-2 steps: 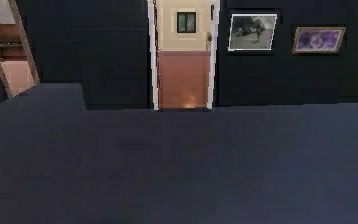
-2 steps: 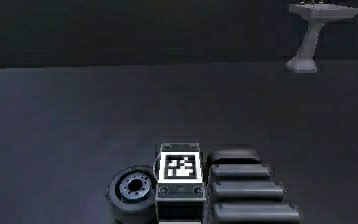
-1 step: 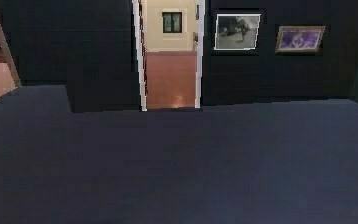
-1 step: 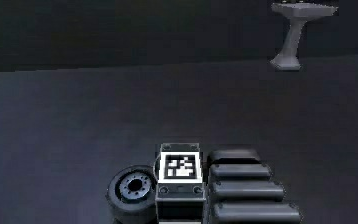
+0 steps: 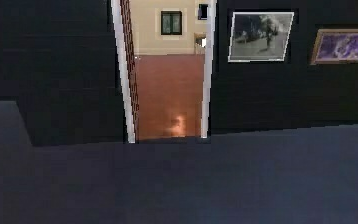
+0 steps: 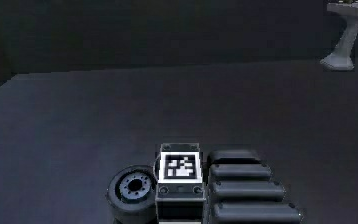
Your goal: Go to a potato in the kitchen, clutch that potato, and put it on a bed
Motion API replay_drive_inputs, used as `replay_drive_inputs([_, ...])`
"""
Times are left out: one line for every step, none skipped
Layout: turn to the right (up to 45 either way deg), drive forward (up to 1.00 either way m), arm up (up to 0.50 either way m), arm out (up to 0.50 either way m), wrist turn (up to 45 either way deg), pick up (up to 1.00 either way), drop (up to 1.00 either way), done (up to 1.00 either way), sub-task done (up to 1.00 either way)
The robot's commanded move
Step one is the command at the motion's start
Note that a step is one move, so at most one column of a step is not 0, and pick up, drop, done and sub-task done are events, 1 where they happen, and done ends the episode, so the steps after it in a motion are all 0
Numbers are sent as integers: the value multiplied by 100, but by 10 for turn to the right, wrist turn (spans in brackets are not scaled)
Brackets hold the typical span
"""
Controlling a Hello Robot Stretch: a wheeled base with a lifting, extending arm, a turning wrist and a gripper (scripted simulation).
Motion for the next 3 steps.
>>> replay_drive_inputs([0, 100, 0, 0, 0, 0, 0, 0, 0])
replay_drive_inputs([0, 100, 0, 0, 0, 0, 0, 0, 0])
replay_drive_inputs([30, 0, 0, 0, 0, 0, 0, 0, 0])
